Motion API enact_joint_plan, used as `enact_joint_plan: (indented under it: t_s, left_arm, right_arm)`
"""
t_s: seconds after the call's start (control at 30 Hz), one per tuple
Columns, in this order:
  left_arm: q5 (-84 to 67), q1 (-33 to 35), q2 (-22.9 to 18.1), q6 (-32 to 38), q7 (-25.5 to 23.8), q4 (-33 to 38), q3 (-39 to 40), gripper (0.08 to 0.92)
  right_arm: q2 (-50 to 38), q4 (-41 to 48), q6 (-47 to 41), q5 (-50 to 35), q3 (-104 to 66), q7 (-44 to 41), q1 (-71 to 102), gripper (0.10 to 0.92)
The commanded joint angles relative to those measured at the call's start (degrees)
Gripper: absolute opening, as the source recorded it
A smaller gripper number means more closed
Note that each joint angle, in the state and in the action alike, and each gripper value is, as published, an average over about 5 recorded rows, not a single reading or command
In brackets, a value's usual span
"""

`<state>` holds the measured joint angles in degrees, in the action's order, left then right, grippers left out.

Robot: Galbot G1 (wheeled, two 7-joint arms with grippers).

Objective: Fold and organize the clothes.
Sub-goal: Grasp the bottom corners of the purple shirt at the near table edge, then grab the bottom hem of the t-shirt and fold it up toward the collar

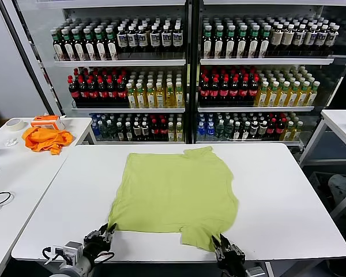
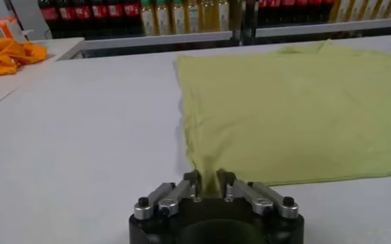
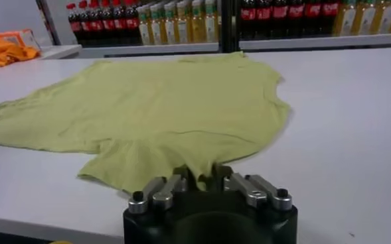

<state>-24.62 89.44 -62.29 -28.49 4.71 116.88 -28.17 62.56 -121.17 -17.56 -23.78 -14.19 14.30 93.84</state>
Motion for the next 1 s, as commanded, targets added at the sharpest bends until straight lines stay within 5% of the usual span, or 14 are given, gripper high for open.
enact_joint_plan:
  t_s: [0.03,0.27,0.57,1.0]
  left_arm:
    - [0.17,0.22,-0.03,-0.08,-0.06,-0.37,0.18,0.113]
    - [-0.86,0.82,0.95,1.27,-1.85,1.76,-0.25,0.081]
    - [-4.22,10.66,5.55,-0.11,-2.51,14.14,-6.34,0.081]
    - [-4.38,22.23,7.55,-2.81,-1.13,24.08,-12.93,0.081]
  right_arm:
    - [-0.22,-1.12,-0.11,-0.73,-1.70,-0.37,-0.05,0.107]
    - [-4.15,-8.48,-0.28,-0.37,-8.60,-2.43,7.13,0.106]
    - [-6.51,-18.43,-2.01,-1.35,-13.21,-1.98,17.33,0.106]
    - [-6.61,-21.19,-4.02,-2.81,-12.56,-0.26,15.54,0.106]
